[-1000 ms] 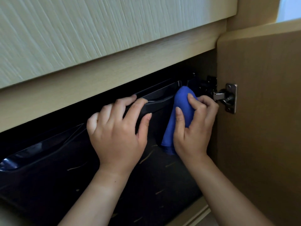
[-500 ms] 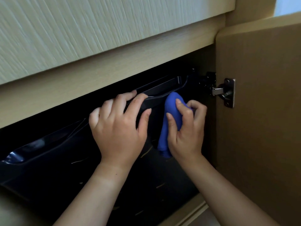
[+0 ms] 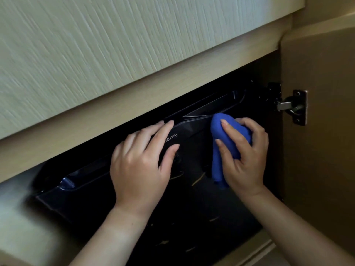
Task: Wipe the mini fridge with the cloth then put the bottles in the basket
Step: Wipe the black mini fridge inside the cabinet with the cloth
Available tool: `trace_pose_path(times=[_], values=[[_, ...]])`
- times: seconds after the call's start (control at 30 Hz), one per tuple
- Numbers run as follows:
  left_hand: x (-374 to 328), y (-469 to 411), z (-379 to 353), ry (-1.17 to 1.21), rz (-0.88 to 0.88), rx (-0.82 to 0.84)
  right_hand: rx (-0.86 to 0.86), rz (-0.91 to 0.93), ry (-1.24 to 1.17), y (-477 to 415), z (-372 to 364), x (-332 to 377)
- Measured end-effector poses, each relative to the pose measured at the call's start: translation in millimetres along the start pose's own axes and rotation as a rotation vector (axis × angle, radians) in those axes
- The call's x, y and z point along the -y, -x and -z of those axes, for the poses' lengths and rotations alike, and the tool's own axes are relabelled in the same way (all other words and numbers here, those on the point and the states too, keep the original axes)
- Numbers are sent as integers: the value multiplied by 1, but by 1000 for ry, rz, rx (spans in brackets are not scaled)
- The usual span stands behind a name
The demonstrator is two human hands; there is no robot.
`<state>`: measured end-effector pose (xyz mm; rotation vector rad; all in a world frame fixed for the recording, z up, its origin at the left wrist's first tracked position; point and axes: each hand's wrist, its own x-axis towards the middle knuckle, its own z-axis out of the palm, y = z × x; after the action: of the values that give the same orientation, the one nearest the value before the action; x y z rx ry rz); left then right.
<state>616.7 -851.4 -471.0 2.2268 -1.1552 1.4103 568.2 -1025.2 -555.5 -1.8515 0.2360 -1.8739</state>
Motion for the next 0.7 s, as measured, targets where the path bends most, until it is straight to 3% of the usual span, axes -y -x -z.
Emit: trace_pose_path(times=[0.13,0.37,0.53,0.63,0.7], values=[[-6,4,-5,0,39,-57,-86,-111,-10,-5,-11,17],[-5,3,-5,30,58,-77,2,32,-21,-3,-10,18],[-4,6,-6,45,79,-79,-77,-103,4,-3,-17,37],[-3,6,-5,73,81,-77,47,-30,39,10,-15,45],[-1,6,-5,85,78,-66,120,-87,-2,20,-4,44]])
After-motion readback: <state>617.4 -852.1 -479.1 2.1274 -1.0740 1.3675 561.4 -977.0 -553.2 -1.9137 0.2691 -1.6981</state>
